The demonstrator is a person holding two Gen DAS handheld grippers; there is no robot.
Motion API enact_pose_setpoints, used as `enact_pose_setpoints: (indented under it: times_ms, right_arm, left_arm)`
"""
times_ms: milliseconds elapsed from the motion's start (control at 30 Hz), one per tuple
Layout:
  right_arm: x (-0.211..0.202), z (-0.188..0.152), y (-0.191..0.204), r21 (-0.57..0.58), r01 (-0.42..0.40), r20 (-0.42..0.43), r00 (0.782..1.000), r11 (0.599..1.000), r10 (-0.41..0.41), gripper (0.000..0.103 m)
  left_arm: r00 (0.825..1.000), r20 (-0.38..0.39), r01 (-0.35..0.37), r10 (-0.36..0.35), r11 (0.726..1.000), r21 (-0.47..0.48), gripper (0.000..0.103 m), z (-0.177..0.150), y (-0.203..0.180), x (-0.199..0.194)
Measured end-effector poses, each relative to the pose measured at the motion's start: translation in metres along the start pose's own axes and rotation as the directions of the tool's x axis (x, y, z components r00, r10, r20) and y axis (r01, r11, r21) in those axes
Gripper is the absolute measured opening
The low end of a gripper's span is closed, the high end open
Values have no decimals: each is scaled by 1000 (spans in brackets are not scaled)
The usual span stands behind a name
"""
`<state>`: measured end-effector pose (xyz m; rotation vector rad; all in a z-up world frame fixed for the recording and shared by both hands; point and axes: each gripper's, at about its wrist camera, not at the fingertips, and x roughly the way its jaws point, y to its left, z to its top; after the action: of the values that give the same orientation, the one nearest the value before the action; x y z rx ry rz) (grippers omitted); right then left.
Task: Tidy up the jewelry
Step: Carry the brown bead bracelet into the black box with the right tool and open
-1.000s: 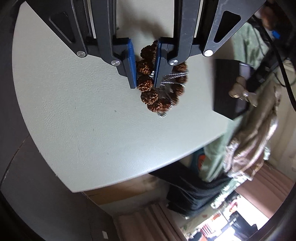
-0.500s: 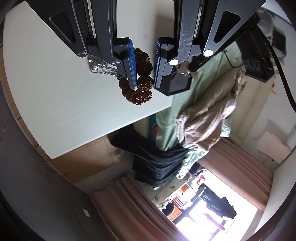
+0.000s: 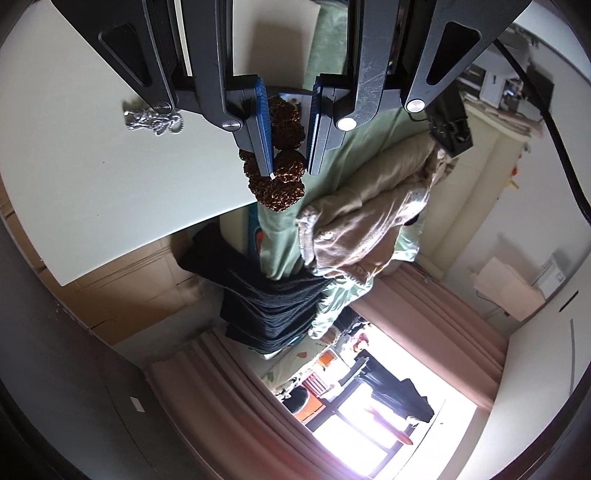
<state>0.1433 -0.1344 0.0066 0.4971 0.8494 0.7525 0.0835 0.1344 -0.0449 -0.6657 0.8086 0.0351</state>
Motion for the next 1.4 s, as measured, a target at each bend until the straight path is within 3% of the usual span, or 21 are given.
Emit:
enact_pose_setpoints:
  times_ms: [133,167,267,600,933,1000,1133,1400]
  right_arm:
    - [12,-3,5,-3,-12,-25,1000,1000,12,19]
    - [16,-4,6,-2,-14,-32,999,1000,14,19]
    - [23,-6,8,2,-19,-45,999,1000,19,19]
    - [57,-14,19,-6,-17,-89,996,1000,17,20]
    - [101,-23,30,-46,46,-130,990,998,-52,20]
    - [112,-26,27,-21,29,-160,987,999,-32,22]
    - [129,-33,23,60,-106,-228,967,993,117,25]
    - [113,-30,7,103,-87,-198,974,991,106,26]
  left_arm:
    - [1000,24,-10,11,1000,-23,53,1,7,-4]
    - [999,42,-11,12,1000,-27,59,1,8,-8]
    - [997,81,-16,19,999,-35,60,4,11,-16]
    - [995,102,-7,15,997,-78,60,12,26,-22]
    - [988,153,-5,25,992,-128,60,22,42,-33]
    - [986,162,-3,27,990,-144,60,24,46,-36]
    - [985,171,-7,37,985,-171,60,26,54,-38]
    - [988,154,-7,29,990,-140,60,22,46,-36]
